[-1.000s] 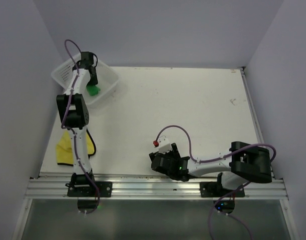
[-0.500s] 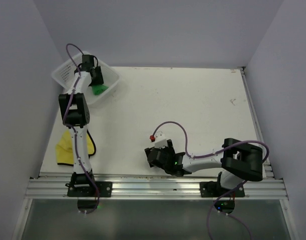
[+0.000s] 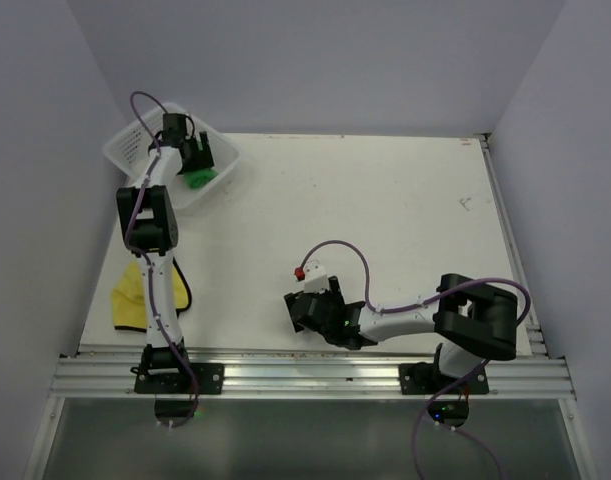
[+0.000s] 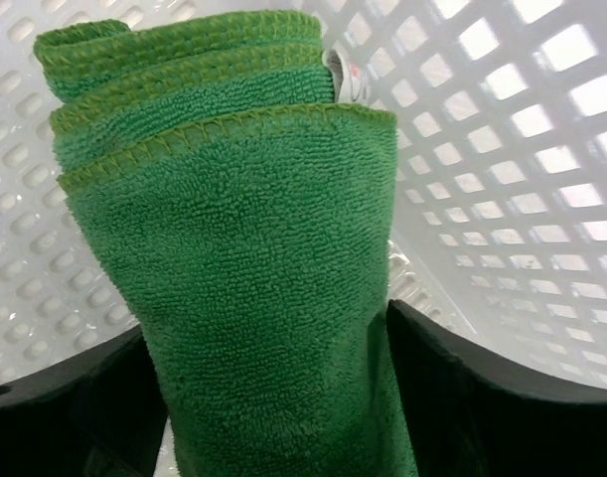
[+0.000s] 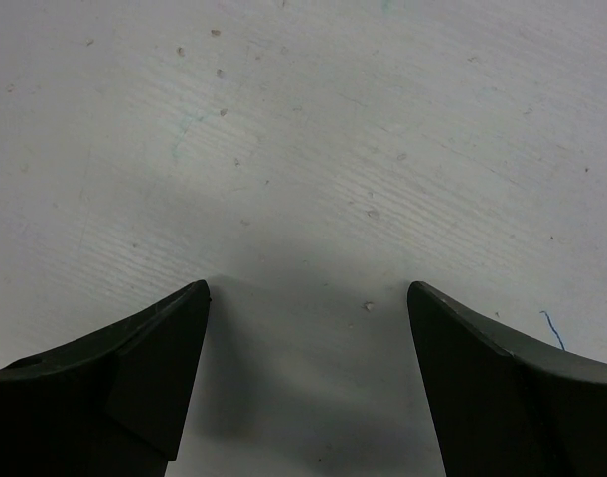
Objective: Roll the towels
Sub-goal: Place the rolled towel into the container
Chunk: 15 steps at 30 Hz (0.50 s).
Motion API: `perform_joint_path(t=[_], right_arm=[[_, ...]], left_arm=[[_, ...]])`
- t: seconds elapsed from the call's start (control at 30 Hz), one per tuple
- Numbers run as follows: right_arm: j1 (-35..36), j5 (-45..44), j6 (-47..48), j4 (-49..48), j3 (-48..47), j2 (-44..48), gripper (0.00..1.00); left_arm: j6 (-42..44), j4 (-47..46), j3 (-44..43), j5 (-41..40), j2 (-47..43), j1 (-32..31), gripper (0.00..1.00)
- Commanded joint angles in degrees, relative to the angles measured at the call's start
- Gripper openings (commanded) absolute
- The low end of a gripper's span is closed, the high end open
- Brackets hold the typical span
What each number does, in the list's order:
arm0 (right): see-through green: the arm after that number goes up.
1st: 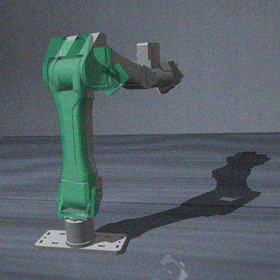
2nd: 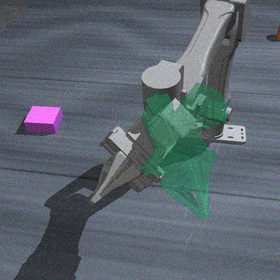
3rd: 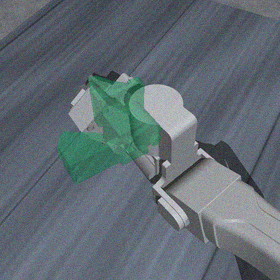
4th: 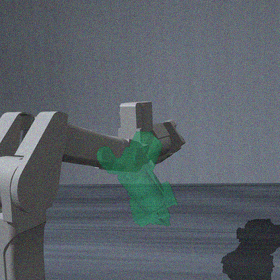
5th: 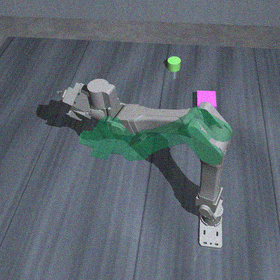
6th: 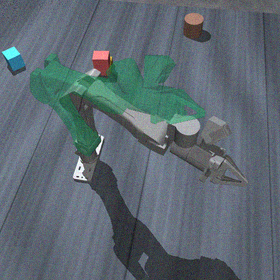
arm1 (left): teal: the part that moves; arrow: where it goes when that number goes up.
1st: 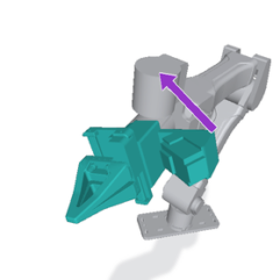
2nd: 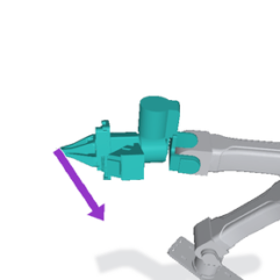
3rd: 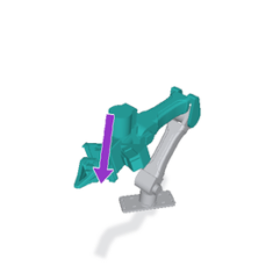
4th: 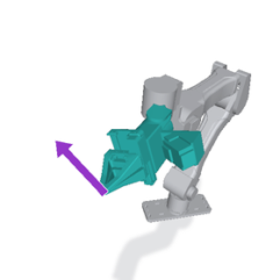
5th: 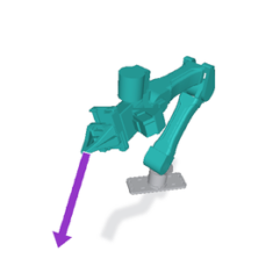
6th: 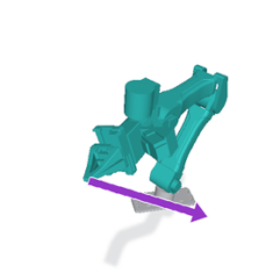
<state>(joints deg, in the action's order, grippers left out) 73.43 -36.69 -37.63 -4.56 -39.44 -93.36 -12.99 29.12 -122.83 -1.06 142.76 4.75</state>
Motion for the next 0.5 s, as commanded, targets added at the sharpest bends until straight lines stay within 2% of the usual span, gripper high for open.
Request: perform_joint_path(t=[0.0,0.3,0.47], right_arm=[[-0.2,2.4,0.9,2.1,-0.4,-1.8,0.85],[-0.3,5.0,1.6,3.7,-2.5,-2.5,0.84],[-0.2,5.7,2.0,4.4,-3.7,-2.9,0.84]], left_arm=[[-1.3,-0.8,3.1,3.1,-1.1,0.8,0.88],[-0.6,-1.6,5.1,5.2,-5.0,0.9,1.0],[0.2,-0.9,4.6,4.1,-7.1,0.8,1.0]])
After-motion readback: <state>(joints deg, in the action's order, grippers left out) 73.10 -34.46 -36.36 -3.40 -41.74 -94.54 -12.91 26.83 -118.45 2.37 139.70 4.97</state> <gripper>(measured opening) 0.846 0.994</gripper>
